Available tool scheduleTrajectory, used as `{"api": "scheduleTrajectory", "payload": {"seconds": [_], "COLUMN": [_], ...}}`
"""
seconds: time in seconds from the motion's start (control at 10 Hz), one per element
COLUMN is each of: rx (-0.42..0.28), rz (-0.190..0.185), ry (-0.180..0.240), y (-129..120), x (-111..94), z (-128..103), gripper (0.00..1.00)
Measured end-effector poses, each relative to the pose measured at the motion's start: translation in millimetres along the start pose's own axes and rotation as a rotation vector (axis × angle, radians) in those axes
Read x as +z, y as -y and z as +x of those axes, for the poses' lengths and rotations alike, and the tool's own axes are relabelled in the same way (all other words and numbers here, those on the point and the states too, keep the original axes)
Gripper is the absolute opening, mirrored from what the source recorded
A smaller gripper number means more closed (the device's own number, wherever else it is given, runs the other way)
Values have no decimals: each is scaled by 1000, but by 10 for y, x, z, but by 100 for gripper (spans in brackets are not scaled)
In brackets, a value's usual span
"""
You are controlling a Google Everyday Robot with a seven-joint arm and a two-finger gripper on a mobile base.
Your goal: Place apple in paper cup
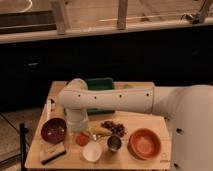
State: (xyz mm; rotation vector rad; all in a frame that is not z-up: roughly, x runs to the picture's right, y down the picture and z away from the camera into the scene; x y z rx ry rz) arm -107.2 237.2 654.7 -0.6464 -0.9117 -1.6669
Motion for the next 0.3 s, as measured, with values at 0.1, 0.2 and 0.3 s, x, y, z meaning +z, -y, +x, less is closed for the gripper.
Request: {"api": "scheduleTrajectory", "payload": {"seconds": [0.1,0.2,0.3], "rx": [3,-2,0], "rz": [2,7,8], "ry": [-5,-11,-14], "y": [-42,-47,-80], "x": [-5,-8,-11], "z": [-52,-110,-150], "gripper": [0,0,0]}}
